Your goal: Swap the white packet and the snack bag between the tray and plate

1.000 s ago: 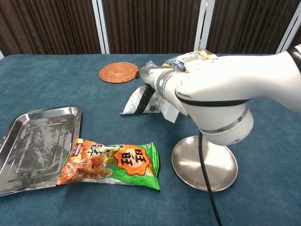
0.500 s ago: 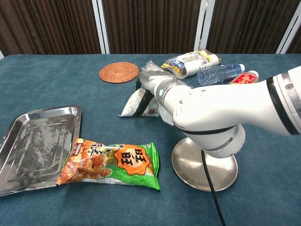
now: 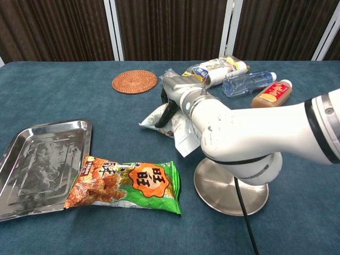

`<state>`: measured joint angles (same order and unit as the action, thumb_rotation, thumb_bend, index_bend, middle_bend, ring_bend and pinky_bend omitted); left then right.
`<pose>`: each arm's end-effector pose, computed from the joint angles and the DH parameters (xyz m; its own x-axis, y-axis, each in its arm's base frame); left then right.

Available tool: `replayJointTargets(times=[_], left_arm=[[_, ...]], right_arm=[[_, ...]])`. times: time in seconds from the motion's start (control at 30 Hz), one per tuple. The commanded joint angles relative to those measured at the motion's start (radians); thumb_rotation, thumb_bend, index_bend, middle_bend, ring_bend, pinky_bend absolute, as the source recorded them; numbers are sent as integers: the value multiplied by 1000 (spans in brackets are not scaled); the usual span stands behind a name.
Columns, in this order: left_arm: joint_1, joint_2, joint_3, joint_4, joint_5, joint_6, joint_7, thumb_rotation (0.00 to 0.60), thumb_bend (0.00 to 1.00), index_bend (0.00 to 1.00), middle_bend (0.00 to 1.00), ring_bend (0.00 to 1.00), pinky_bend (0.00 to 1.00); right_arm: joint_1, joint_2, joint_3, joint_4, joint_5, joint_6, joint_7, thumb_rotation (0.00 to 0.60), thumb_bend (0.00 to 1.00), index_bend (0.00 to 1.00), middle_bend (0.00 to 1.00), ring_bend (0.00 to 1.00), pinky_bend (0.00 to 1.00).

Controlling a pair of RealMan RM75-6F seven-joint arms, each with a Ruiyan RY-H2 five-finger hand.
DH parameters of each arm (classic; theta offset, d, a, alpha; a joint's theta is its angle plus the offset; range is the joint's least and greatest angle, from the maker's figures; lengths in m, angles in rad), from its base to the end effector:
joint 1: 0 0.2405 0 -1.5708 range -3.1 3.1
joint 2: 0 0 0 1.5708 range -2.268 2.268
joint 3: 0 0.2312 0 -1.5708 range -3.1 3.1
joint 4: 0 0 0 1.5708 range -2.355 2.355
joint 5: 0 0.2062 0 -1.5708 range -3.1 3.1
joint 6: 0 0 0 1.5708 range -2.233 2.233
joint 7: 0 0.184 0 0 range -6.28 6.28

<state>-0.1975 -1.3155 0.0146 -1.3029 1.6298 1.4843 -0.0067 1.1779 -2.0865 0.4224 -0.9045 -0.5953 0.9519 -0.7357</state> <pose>-0.2844 0.2403 0.0985 0.5061 0.0014 0.8624 0.8392 -0.2313 -0.4921 -0.0163 -0.4209 -0.1214 0.4847 -0.2339 0.8428 -0.8714 -0.2119 0.4424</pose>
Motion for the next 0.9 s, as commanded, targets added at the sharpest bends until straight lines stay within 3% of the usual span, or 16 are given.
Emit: replayJointTargets(times=[0.03,0.33,0.57,0.7,0.83,0.9], left_arm=[[2,1,3,-2,6,5,1,600,368,0,0,0,36],[4,2,5,-5,12,10,1,600,369,0,0,0,36],[4,-1,6,-4,16,11,11,600,369,0,0,0,36],[4,-5,8,-6,20,12,24,600,369,0,0,0,37],[3,-11,13,-9,33,14,42,600,368,0,0,0,36],[3,-13,15,-12,37,15,50,600,368,0,0,0,36]], right_arm=[[-17,10,-5,-17,-22,12,12,600,355,888,804,841,953],[-54,81,19,-119,-83,57,52,600,389,922,852,924,1000],[-108,224,28,-323,-103,82,46,600,393,922,854,925,1000],[-180,367,-15,-530,-115,94,30,600,393,922,854,925,1000],[-287,537,-103,-738,-187,100,74,600,394,924,858,925,1000],[-327,596,-147,-790,-220,89,105,600,395,925,859,925,1000]])
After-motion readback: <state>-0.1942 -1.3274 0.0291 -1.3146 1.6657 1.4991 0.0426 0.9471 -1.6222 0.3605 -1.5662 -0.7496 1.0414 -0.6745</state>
